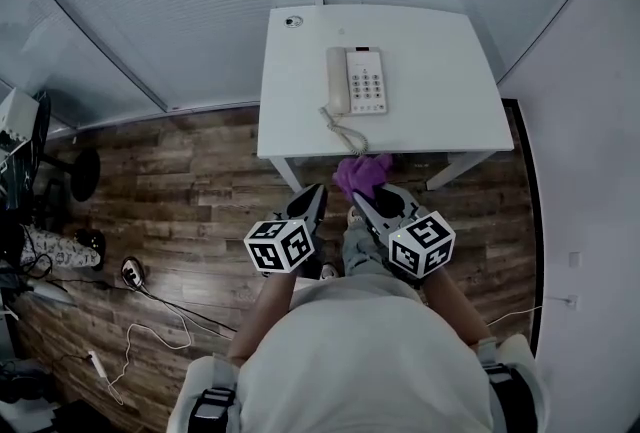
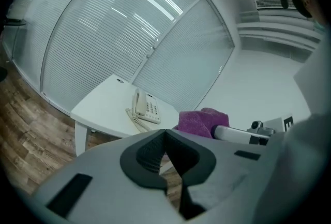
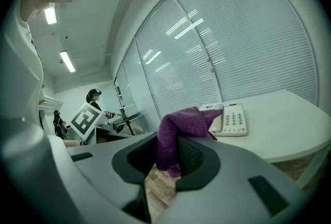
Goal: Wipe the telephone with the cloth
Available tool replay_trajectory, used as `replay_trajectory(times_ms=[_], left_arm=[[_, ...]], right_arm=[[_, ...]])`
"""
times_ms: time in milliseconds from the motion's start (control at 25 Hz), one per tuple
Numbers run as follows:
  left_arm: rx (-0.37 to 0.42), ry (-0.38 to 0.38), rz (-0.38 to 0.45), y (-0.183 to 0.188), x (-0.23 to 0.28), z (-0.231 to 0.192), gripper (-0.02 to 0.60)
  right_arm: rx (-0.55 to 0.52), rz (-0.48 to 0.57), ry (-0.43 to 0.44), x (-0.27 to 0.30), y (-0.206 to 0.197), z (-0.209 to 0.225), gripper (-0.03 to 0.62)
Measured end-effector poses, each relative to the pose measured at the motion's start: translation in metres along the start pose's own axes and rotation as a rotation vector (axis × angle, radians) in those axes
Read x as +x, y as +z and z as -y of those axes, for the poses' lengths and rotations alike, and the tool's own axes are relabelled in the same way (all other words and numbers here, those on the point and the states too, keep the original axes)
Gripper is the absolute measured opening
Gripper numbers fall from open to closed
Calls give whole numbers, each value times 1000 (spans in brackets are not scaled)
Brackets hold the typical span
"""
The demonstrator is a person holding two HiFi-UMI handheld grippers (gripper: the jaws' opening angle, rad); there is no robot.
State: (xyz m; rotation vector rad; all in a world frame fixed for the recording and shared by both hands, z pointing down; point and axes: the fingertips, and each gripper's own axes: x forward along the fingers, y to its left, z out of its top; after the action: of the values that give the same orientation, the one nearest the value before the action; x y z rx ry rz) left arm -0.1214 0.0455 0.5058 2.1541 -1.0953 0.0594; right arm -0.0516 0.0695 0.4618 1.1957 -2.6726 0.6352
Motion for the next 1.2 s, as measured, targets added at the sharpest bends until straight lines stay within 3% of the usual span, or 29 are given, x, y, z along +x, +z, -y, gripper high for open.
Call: replay_trajectory(times_ms=[1200], left_arm=[[-9, 11, 7, -9, -27, 1, 21]], right_arm=[[-14, -4, -10, -9, -16, -19, 97]])
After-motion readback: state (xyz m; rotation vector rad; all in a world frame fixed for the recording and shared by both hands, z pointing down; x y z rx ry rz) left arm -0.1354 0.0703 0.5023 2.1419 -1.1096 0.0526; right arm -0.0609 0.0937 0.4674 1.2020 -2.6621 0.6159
